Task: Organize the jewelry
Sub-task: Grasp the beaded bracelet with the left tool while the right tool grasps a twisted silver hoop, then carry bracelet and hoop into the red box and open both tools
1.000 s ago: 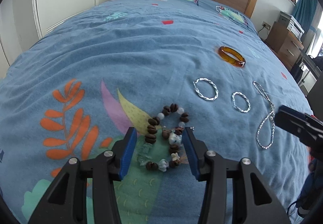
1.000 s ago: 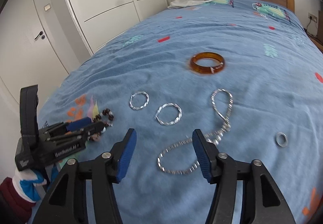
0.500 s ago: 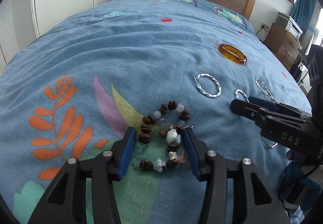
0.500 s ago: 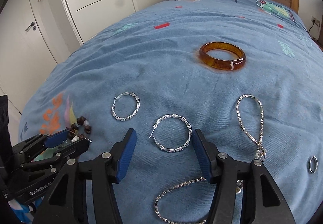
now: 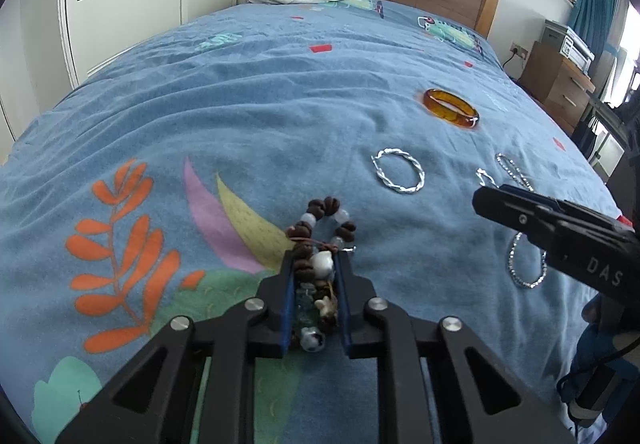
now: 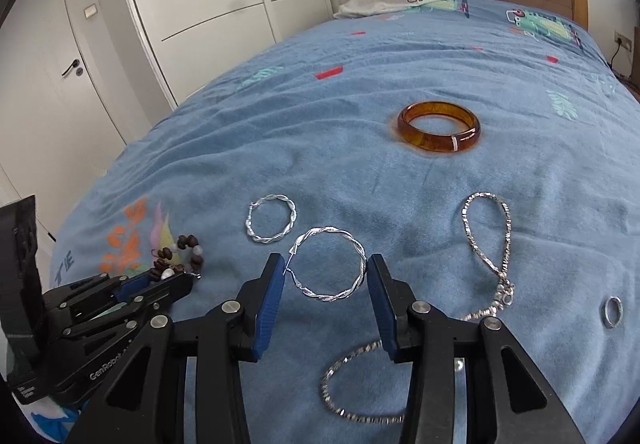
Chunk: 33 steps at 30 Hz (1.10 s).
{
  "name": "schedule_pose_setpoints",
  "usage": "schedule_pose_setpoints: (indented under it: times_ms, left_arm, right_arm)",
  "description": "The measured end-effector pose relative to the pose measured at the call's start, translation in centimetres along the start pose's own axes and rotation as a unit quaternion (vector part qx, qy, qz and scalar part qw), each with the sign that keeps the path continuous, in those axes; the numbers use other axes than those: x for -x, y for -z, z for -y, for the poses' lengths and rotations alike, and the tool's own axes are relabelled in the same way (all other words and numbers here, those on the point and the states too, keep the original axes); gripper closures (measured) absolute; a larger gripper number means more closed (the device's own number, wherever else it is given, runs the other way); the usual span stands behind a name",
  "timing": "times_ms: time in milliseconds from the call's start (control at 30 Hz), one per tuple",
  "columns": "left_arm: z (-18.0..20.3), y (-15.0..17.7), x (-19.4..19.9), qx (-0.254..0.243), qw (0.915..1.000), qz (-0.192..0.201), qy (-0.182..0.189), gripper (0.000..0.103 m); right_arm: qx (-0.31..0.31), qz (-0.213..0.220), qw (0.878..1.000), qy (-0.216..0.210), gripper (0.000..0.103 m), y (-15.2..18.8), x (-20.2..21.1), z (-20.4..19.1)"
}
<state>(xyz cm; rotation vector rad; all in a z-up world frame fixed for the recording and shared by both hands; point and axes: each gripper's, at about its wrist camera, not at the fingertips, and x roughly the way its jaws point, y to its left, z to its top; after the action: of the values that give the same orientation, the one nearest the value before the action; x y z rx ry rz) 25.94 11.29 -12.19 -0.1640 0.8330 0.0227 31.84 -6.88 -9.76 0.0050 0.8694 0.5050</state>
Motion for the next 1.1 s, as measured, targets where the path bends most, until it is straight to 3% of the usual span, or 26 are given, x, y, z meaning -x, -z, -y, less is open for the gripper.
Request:
schedule_pose_setpoints:
  times_ms: [333,667,867,1100]
  left_arm:
    - [0.4,-0.1,2.7,0.029,0.9991,0.001,0.030,0.087]
    - [3.9,0.3,7.6,0.001,0.9984,0.013,0.055,0.088]
    - [7.8,0.3,10.5,-0.017,0.9961,0.019,0.085,0.088]
    - [15.7,0.7,12.7,-0.056,0.9884,0.013,0.140,0.088]
  right_arm:
    - [-0.002,0.014,1.000,0.003,0.061,1.6,5.9,-0.2]
    - [-0.027,0.034,0.998,0.050,0.061,4.8,14.4,3.1]
    - [-0.047,0.050,0.994,0.085,0.061,7.3,20.0,5.7]
    - [-0.082,0.065,0.985,0.135,0.061,10.8,27.0,10.8]
